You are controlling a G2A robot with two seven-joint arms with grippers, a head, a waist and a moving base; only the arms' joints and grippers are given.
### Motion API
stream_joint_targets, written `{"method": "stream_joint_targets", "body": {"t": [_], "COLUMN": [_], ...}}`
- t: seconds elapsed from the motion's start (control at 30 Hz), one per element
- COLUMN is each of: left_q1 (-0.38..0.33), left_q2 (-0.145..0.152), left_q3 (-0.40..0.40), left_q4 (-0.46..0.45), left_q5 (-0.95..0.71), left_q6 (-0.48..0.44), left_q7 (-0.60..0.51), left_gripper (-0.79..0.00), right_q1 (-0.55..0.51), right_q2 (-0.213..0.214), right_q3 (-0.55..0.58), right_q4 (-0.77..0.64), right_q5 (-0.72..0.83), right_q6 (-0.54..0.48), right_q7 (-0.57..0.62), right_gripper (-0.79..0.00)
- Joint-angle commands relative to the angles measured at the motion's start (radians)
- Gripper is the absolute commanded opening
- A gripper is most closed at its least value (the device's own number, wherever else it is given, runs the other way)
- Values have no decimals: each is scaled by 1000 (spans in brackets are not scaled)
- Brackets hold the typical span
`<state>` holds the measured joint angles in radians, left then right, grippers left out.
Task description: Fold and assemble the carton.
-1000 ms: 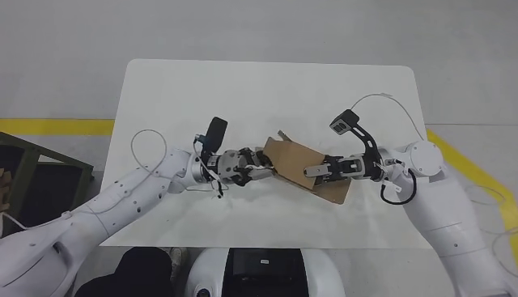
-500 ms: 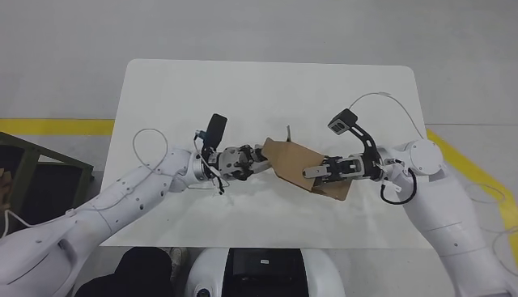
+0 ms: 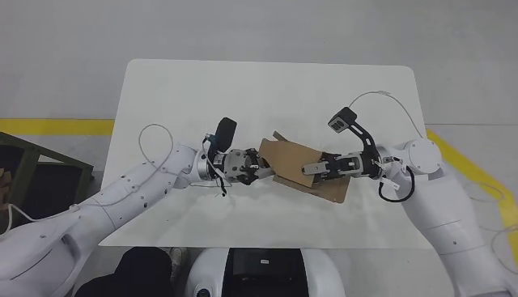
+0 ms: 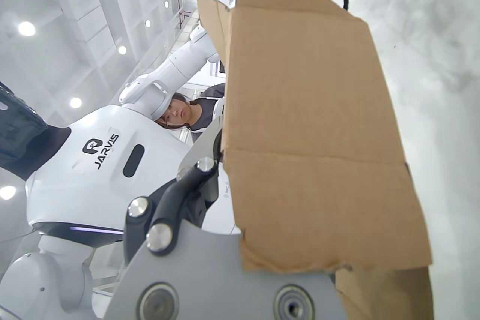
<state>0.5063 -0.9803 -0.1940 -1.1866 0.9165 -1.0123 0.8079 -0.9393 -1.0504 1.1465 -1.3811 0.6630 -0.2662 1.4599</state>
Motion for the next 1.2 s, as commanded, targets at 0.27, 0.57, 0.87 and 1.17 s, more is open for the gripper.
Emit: {"method": "stream_joint_targets", "body": {"t": [0.27, 0.57, 0.87, 1.17], "left_q1": [-3, -4, 12, 85], "left_q2": [1, -1, 1, 22], "left_q3": [-4, -10, -55, -179], "left_q4": [-2, -12, 28, 68], "left_q5": [19, 67, 68, 37], "left_q6": [0, 0, 0, 0], "left_q7": [0, 0, 0, 0], "left_gripper": [-570, -566, -406, 0], "right_q1": [-8, -16, -21, -23], "right_q2": [1, 2, 4, 4], "right_q3": [3, 10, 15, 14], "right_q4": [3, 1, 2, -2], "right_q5": [3, 5, 6, 9], "right_q6": [-5, 1, 0, 2], "right_q7": [-3, -9, -10, -1], "right_gripper": [-785, -785, -785, -785]}}
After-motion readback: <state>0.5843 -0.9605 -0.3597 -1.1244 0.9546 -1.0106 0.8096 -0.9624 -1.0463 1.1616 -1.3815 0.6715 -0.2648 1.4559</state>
